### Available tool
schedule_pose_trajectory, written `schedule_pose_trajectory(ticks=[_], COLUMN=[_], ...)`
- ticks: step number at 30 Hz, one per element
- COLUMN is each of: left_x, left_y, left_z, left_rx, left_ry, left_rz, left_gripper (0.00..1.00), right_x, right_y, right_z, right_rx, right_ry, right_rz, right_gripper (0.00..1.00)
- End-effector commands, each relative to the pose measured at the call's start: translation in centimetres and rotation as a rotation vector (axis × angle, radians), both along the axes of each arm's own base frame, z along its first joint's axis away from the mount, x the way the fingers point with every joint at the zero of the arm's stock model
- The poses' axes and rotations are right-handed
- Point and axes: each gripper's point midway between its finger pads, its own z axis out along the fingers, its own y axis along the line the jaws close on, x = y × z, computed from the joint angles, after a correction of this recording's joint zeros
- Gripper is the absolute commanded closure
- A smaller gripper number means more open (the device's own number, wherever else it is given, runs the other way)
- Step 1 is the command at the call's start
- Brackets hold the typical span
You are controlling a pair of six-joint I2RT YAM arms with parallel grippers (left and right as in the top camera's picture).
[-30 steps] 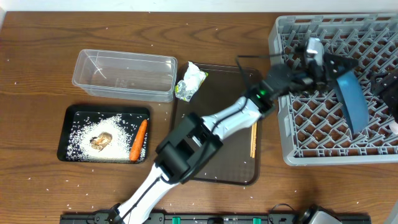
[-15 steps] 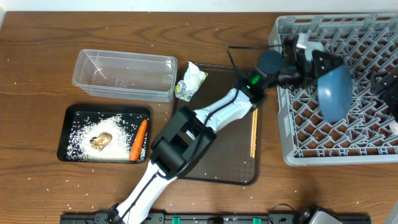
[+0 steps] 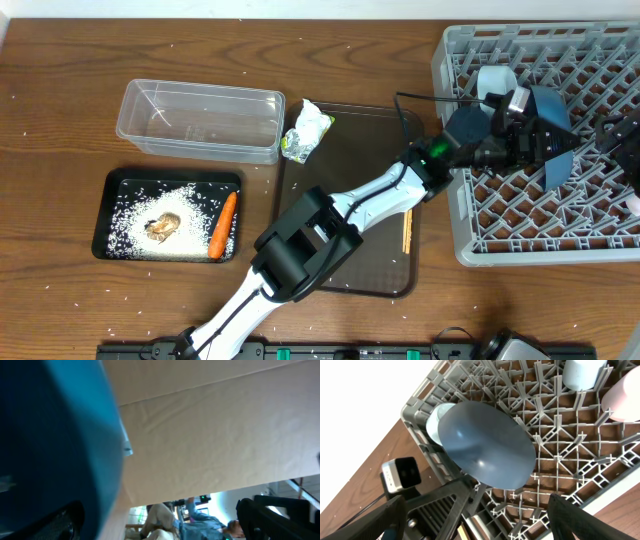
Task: Sort waste into correct bins and load items into the dishwasher rack
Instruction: 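Lower the blue plate upright into the rack slots and release, then move the left gripper to the wrapped snack and grasp it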
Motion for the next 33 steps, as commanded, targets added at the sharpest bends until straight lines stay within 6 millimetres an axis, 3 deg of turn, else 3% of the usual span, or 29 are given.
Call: schedule_pose_trajectory(ticks=[1,6,13,19,27,33], left_x=[1.0,1.4,2.6,4.2,7.1,9.4], left_y=[0.9,1.7,3.3,4.9,8.9,13.3], left_z=[3.7,3.5,0.9,0.4,1.8,4.4], left_rx=[-0.048,-0.043,0.051,0.071,0.051,0.029], left_ry=[-0.097,-0.112,-0.088,-0.093,-0.111,-0.191], left_rz=[0.027,-0.005,-0.049,-0.059,-0.075,-0.084], left_gripper=[0.02,0.02,0.02,0.02,0.02,0.02], right_x=[-0.1,-0.1,-0.1,-0.1,0.0,0.1], right_y=[-0.3,-0.3,-0.3,-0.4,-0.4,-0.4], right_z=[0.2,0.2,0.2,0.2,0.3,0.3], right_rx=[-0.009,-0.009,-0.009,-0.013,-0.016,-0.016], right_ry=[-0.004,-0.005,-0.006,-0.006,-0.011,-0.012], right_rz=[0.003,0.003,0.003,0.001,0.001,0.003], right_gripper=[0.17,0.17,0.16,0.16,0.16,0.16])
